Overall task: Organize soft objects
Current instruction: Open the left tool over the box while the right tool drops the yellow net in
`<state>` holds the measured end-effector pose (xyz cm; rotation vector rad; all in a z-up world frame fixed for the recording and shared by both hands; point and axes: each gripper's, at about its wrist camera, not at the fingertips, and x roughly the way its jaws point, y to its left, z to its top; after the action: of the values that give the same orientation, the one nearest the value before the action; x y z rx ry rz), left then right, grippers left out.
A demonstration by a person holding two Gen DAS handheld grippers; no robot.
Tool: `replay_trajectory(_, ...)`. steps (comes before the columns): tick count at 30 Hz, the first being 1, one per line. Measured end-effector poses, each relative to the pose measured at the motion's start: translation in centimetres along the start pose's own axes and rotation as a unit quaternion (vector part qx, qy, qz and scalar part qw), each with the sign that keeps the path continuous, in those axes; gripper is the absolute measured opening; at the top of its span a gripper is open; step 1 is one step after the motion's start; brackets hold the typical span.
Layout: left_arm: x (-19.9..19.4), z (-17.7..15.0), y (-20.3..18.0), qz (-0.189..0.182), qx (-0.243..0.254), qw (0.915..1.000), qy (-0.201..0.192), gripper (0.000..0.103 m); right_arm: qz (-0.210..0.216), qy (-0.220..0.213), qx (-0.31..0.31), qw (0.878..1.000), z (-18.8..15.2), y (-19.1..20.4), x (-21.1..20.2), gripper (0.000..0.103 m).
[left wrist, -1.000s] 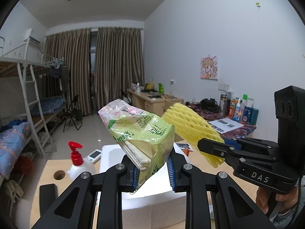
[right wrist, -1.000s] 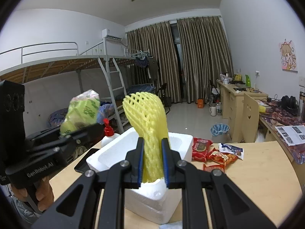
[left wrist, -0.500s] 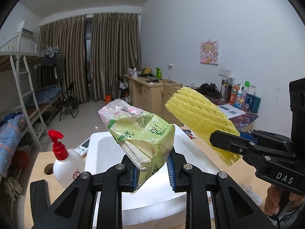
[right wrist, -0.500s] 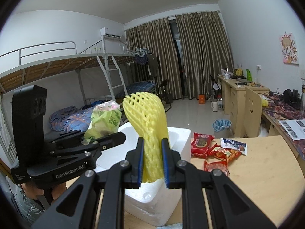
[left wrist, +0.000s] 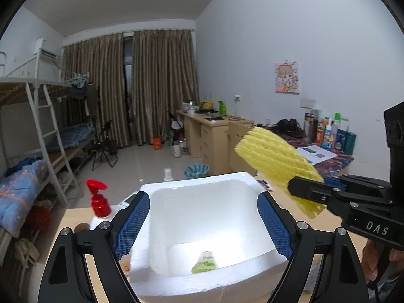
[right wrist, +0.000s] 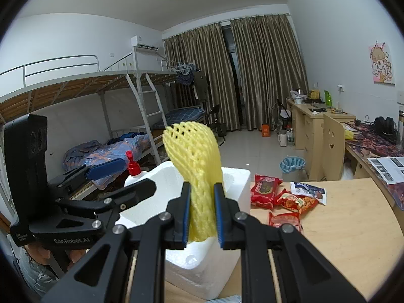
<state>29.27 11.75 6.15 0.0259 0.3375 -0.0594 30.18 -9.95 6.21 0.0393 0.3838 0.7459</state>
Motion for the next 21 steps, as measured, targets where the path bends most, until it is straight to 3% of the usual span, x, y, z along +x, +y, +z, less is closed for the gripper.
replay_trajectory(4, -0.5, -0.5, 1.0, 0.01, -0.017, 0.9998, -0.001, 0.089, -0.003, 0.005, -0.001, 1.0, 0.1, 0.1, 0.1, 0.021)
replay_trajectory(8, -2.1, -0.7, 2.1, 0.03, -0.026, 0.9988, -0.03, 0.1, -0.007, 0.007, -0.009, 1.0, 0.2, 0.8, 0.3, 0.021)
replay_trajectory(15, -3.5, -1.3, 3.5, 0.059, -0.038, 0.9955, -0.064, 0.103, -0.015, 0.021, -0.013, 1.0, 0.3, 1.2, 1.8, 0.021)
replay_trajectory(21, -4.0, -2.3, 5.1, 0.06, -0.058, 0.994, -0.07, 0.103, -0.015, 0.034, -0.022, 0.999, 0.9, 2.3, 3.3, 0.021)
